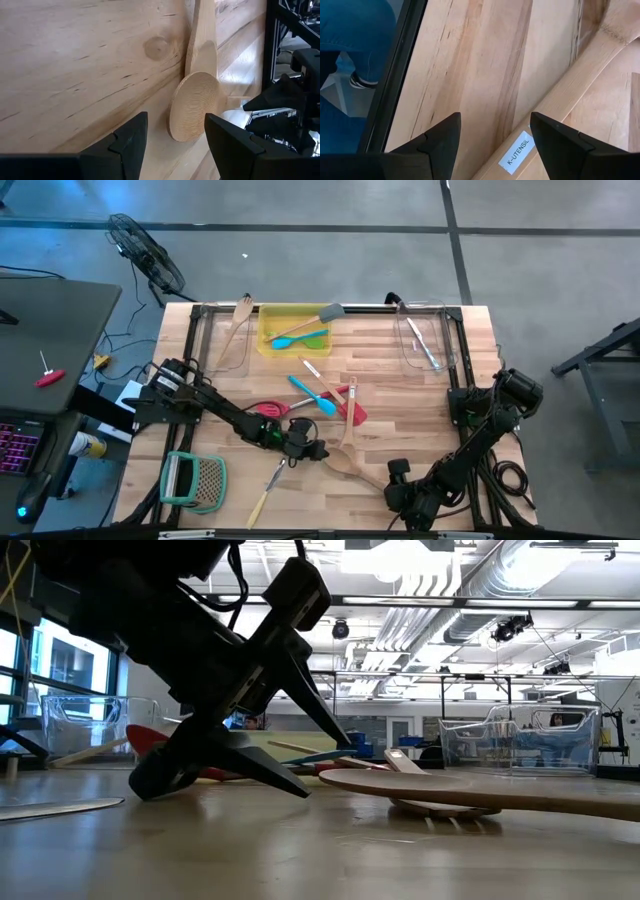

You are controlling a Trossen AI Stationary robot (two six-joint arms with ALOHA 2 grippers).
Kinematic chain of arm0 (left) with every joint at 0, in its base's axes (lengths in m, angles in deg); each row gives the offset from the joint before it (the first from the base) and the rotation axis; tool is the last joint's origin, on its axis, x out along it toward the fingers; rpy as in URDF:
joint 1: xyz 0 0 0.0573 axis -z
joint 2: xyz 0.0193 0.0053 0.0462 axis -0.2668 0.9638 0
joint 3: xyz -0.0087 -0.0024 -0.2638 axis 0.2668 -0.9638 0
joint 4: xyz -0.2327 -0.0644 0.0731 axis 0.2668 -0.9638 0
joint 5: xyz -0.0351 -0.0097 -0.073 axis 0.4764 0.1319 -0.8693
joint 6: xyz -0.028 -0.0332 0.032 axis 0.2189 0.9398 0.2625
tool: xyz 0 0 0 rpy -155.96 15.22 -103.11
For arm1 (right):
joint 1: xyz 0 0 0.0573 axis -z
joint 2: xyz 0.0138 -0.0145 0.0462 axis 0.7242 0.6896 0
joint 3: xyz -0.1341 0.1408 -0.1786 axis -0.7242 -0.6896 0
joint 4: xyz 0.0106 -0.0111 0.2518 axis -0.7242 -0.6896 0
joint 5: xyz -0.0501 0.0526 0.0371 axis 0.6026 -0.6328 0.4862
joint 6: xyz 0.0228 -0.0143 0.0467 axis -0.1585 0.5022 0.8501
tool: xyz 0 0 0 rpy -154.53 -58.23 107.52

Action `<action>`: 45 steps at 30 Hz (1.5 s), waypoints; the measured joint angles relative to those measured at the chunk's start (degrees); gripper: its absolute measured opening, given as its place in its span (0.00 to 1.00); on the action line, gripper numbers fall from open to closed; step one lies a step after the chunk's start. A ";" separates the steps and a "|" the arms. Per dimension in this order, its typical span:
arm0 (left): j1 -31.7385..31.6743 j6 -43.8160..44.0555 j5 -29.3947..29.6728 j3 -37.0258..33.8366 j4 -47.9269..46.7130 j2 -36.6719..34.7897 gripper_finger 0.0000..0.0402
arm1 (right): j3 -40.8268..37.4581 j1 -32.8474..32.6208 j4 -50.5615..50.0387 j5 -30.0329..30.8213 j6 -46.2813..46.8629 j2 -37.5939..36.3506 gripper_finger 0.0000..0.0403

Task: Pick & Place Kitchen Items
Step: Put the wooden serving spoon into the left transparent bin

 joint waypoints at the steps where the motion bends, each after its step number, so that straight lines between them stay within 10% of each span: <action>1: 0.00 0.00 0.00 0.00 0.02 0.02 0.48 | 0.00 0.00 0.00 0.00 -0.05 0.00 0.58; 45: -1.51 -7.66 -7.69 12.57 -4.39 8.17 0.48 | 0.00 0.24 -0.50 2.41 -0.22 0.00 0.58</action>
